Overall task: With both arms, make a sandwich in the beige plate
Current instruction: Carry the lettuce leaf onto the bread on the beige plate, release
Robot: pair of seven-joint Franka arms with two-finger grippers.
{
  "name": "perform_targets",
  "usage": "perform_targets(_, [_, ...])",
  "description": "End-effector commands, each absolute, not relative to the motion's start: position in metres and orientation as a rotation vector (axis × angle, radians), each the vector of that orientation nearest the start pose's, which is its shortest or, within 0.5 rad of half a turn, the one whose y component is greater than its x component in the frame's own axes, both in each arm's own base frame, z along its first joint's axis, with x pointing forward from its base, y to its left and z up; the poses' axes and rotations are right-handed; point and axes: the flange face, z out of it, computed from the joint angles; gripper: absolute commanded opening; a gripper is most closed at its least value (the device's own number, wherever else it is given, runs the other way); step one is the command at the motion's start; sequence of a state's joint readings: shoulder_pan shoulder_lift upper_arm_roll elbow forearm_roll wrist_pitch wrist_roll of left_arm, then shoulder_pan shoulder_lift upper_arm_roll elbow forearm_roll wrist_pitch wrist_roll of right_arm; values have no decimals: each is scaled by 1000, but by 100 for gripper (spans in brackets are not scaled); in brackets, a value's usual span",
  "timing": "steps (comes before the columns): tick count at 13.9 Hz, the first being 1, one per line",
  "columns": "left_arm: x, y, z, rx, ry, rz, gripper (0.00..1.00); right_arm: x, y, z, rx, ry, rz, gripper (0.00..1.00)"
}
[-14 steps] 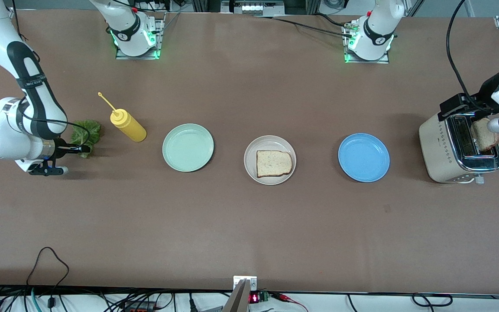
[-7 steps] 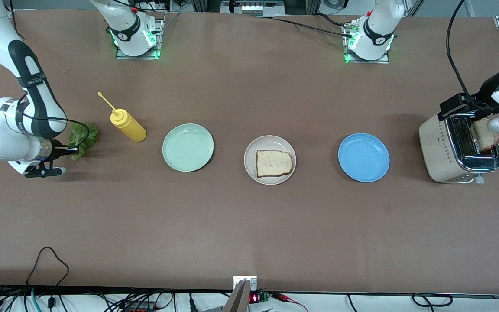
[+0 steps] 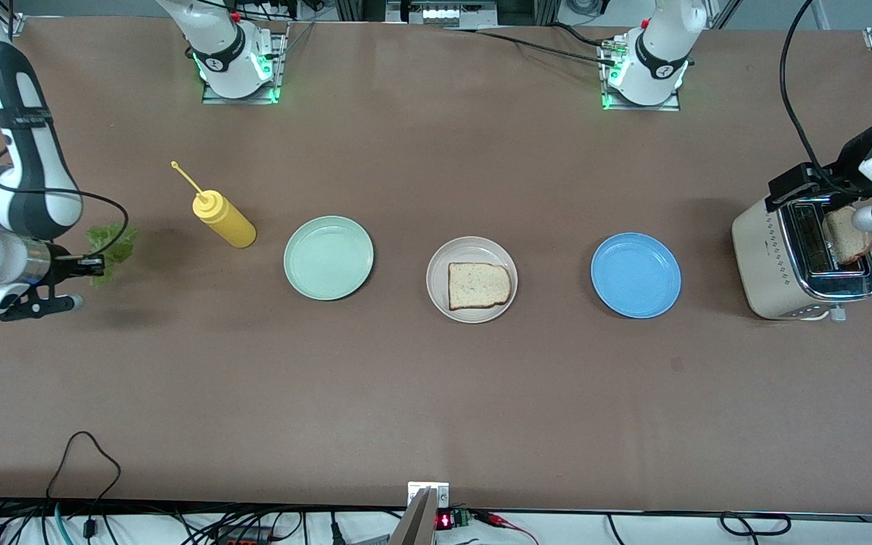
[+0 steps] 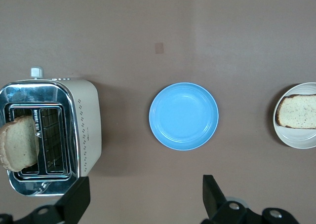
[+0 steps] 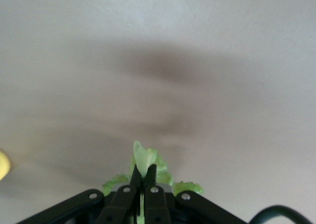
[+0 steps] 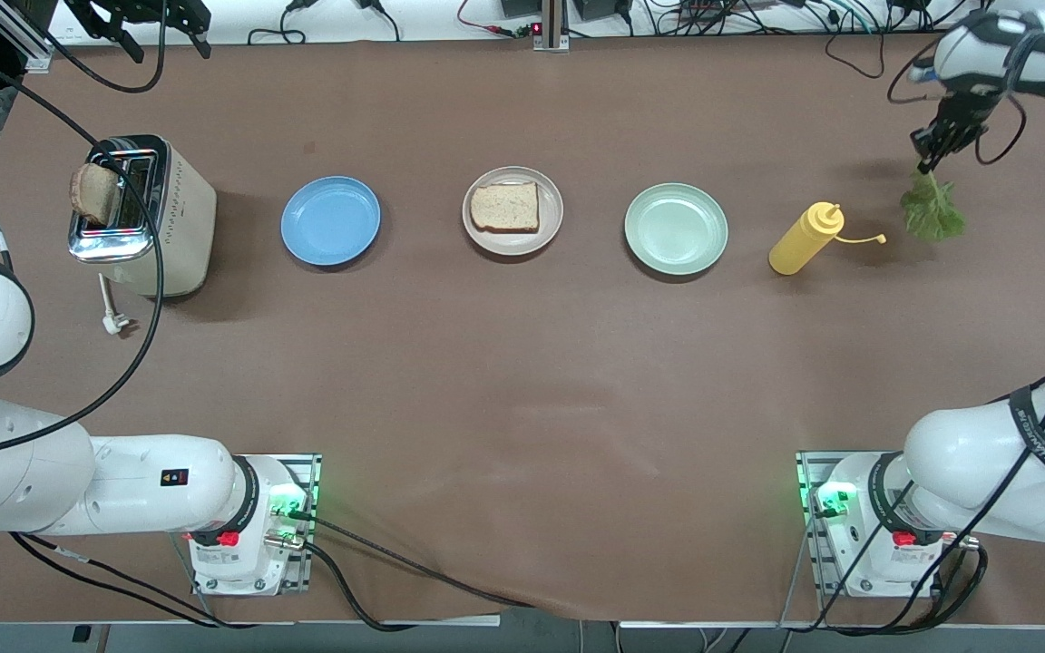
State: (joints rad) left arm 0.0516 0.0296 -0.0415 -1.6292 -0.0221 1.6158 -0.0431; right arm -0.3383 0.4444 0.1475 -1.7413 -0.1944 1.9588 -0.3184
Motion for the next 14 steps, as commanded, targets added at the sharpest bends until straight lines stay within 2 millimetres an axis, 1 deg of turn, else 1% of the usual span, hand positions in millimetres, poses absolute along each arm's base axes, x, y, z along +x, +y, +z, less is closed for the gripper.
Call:
perform_targets(1, [564, 4, 590, -3164, -73, 39, 100, 626, -120, 353, -3092, -330, 425, 0])
perform_targets(3, [564, 4, 591, -3164, -73, 34, 100, 630, -99, 374, -3049, -312, 484, 0])
perform_targets(4, [564, 3, 591, -3164, -70, 34, 100, 631, -92, 383, -3050, -243, 501, 0])
perform_targets(5, [564, 3, 591, -3164, -70, 34, 100, 633, -73, 397, -3034, -179, 521, 0])
perform_targets(6, [564, 3, 592, -3164, -70, 34, 100, 634, -55, 406, -3021, -120, 543, 0])
perform_targets(8, [563, 4, 593, -3163, -70, 42, 100, 635, -5, 421, -3017, 53, 592, 0])
perform_targets(10, [564, 7, 593, -3163, -77, 39, 100, 633, 42, 428, -2935, 274, 629, 0])
perform_targets(11, [564, 8, 592, -3163, -82, 39, 100, 633, 68, 434, -2912, 359, 633, 0])
perform_targets(12, [564, 8, 591, -3163, -82, 41, 100, 634, 89, 440, -2898, 424, 630, 0])
perform_targets(13, [564, 9, 592, -3165, -87, 39, 100, 633, 111, 441, -2873, 512, 640, 0])
perform_targets(14, [564, 9, 591, -3165, -87, 42, 100, 629, 137, 440, -2824, 629, 681, 0])
